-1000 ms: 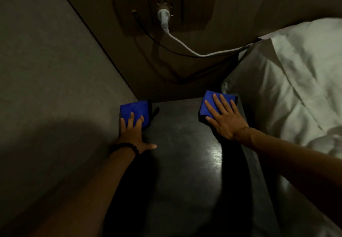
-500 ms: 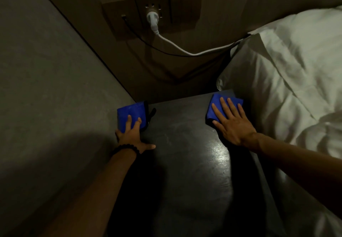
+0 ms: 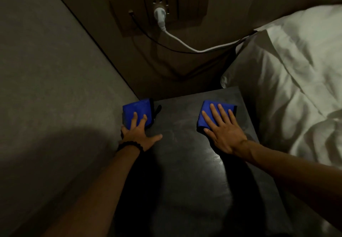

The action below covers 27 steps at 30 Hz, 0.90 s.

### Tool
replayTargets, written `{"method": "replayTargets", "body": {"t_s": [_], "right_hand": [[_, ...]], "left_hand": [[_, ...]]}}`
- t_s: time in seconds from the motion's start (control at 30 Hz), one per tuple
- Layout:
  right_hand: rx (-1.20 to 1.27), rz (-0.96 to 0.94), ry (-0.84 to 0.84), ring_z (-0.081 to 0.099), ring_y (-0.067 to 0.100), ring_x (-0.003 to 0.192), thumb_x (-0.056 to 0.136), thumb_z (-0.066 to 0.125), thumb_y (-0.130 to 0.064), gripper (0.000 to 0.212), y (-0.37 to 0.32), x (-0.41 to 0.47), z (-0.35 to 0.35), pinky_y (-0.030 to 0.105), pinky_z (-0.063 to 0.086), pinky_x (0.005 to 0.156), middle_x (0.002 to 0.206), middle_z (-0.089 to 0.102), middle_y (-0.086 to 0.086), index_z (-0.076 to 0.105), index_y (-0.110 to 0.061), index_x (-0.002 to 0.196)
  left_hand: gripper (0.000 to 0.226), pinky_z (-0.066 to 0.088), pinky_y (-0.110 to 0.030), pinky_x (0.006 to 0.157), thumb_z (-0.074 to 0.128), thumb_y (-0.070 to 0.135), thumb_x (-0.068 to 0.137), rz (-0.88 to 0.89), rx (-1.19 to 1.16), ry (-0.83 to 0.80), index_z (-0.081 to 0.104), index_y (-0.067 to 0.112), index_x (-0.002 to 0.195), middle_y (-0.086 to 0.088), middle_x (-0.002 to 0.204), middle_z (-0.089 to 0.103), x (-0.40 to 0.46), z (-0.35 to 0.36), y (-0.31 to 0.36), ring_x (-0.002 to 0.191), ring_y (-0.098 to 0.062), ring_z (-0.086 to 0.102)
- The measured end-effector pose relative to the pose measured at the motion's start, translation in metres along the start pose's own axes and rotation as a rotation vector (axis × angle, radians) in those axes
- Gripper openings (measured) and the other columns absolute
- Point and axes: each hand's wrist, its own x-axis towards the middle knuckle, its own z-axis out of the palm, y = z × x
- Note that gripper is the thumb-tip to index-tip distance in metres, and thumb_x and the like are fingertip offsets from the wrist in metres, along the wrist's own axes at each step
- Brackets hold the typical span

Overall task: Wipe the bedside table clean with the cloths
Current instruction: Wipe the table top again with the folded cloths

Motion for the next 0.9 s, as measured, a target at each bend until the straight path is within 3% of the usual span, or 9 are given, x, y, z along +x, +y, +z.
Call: {"method": "replayTargets", "body": {"t_s": [0.1, 0.17, 0.27, 0.37, 0.53, 0.63, 0.73, 0.9], "right_hand": [[-0.016, -0.033, 0.018, -0.026, 0.03, 0.149, 0.087, -0.013, -0.07, 0.072, -0.018, 0.004, 0.0, 0.052, -0.018, 0.118, 0.163, -0.026, 0.005, -0.028, -0.039, 0.149], [-0.023, -0.073, 0.026, -0.025, 0.03, 0.149, 0.087, -0.013, -0.07, 0.07, -0.031, 0.007, -0.002, 0.051, -0.02, 0.116, 0.163, -0.026, 0.005, -0.029, -0.039, 0.148], [-0.035, -0.133, 0.027, -0.026, 0.03, 0.149, 0.087, -0.013, -0.068, 0.07, -0.05, 0.011, -0.005, 0.051, -0.022, 0.115, 0.161, -0.028, 0.005, -0.028, -0.037, 0.148], [-0.06, -0.191, 0.019, -0.029, 0.03, 0.147, 0.088, -0.011, -0.067, 0.072, -0.066, 0.012, -0.007, 0.05, -0.022, 0.115, 0.159, -0.032, 0.006, -0.027, -0.035, 0.15], [-0.077, -0.264, -0.002, -0.03, 0.03, 0.146, 0.095, 0.001, -0.065, 0.07, -0.092, 0.01, -0.01, 0.052, -0.018, 0.119, 0.16, -0.031, 0.007, -0.021, -0.034, 0.154], [-0.079, -0.296, -0.01, -0.032, 0.03, 0.145, 0.098, 0.007, -0.064, 0.069, -0.107, 0.007, -0.01, 0.052, -0.017, 0.119, 0.159, -0.032, 0.006, -0.021, -0.035, 0.154], [-0.083, -0.359, -0.01, -0.029, 0.031, 0.147, 0.099, 0.008, -0.064, 0.069, -0.125, 0.003, -0.008, 0.054, -0.014, 0.121, 0.16, -0.03, 0.006, -0.02, -0.035, 0.154], [-0.07, -0.451, -0.026, -0.029, 0.03, 0.148, 0.1, 0.013, -0.064, 0.069, -0.153, 0.005, -0.004, 0.053, -0.015, 0.12, 0.161, -0.029, 0.005, -0.019, -0.035, 0.155]], "left_hand": [[0.06, 0.007, -0.062, 0.114, 0.028, 0.058, 0.095, 0.07, 0.099, -0.028, 0.017, 0.036, 0.15, 0.005, 0.162, -0.008, 0.005, -0.004, 0.0, 0.146, -0.037, -0.008], [0.047, 0.005, -0.065, 0.112, 0.024, 0.038, 0.102, 0.168, 0.222, 0.002, 0.024, 0.03, 0.148, 0.001, 0.162, -0.003, 0.007, -0.005, -0.002, 0.147, -0.031, -0.01], [0.049, 0.005, -0.061, 0.114, 0.023, 0.04, 0.102, 0.124, -0.082, 0.083, 0.023, 0.03, 0.15, -0.004, 0.162, 0.002, 0.002, -0.006, -0.004, 0.147, -0.032, -0.001], [0.059, 0.013, -0.057, 0.115, 0.025, 0.063, 0.093, -0.12, -0.452, 0.032, 0.016, 0.044, 0.148, 0.001, 0.161, 0.002, -0.001, -0.01, -0.004, 0.145, -0.037, 0.009], [0.056, 0.018, -0.058, 0.114, 0.024, 0.056, 0.095, 0.007, -0.2, 0.038, 0.009, 0.044, 0.149, 0.004, 0.161, -0.007, 0.001, -0.003, -0.008, 0.144, -0.04, 0.006], [0.056, 0.026, -0.055, 0.112, 0.021, 0.049, 0.099, 0.089, -0.035, 0.219, 0.0, 0.042, 0.15, 0.006, 0.161, -0.011, -0.007, 0.018, -0.018, 0.143, -0.04, 0.008], [0.058, 0.019, -0.048, 0.117, 0.026, 0.041, 0.098, 0.14, -0.243, 0.421, 0.004, 0.031, 0.151, -0.001, 0.162, -0.004, -0.02, 0.036, -0.028, 0.146, -0.031, 0.009], [0.058, 0.001, -0.035, 0.118, 0.029, 0.027, 0.102, 0.179, -0.499, 0.428, -0.003, 0.026, 0.151, 0.004, 0.161, -0.005, -0.023, 0.052, -0.045, 0.147, -0.015, -0.003]]}}
